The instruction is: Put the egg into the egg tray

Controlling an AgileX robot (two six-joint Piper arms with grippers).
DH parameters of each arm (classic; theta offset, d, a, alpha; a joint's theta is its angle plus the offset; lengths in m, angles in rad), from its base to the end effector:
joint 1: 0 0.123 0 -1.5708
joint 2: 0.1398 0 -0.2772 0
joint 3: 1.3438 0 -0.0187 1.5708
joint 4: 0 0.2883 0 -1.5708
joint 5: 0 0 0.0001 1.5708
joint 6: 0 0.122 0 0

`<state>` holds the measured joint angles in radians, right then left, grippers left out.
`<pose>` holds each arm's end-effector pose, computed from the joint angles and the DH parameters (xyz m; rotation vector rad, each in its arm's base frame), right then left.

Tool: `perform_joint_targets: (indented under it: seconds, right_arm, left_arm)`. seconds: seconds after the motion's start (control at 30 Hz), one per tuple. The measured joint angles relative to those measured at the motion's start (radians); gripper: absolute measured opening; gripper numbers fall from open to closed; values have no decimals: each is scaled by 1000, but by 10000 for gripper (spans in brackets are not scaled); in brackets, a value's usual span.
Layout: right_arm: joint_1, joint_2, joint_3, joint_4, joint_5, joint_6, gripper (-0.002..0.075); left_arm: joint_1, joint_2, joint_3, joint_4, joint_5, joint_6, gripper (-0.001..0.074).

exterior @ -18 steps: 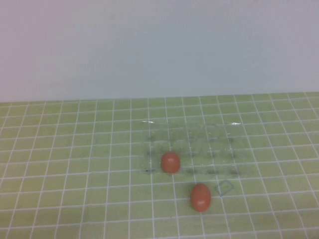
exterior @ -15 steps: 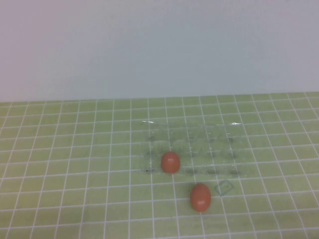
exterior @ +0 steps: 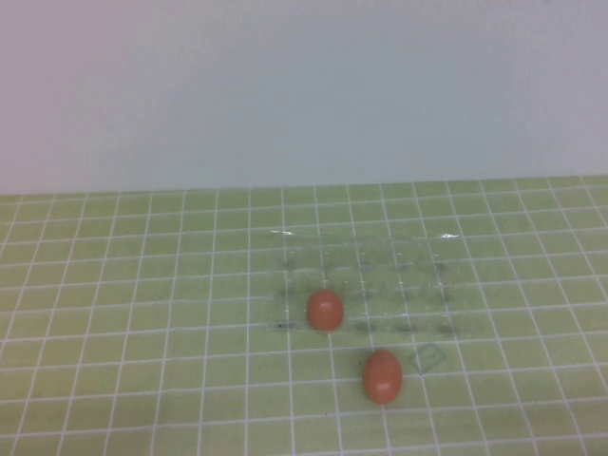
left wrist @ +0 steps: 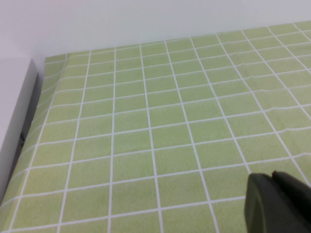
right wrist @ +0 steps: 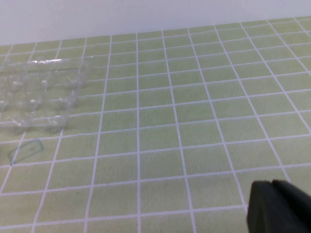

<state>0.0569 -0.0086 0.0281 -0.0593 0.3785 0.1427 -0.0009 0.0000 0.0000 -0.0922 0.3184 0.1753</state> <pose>0.1276 0.0046 0.1601 0.0439 1.8812 0.0785 0.1298 -0.0036 0.1775 0.1003 1.7980 0.0360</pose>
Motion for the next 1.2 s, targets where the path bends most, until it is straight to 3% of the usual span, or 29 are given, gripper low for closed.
perform_joint_targets:
  seconds: [1.2]
  right_arm:
    - [0,0,0,21,-37,0,-2]
  left_arm:
    - [0,0,0,0,0,0,-1]
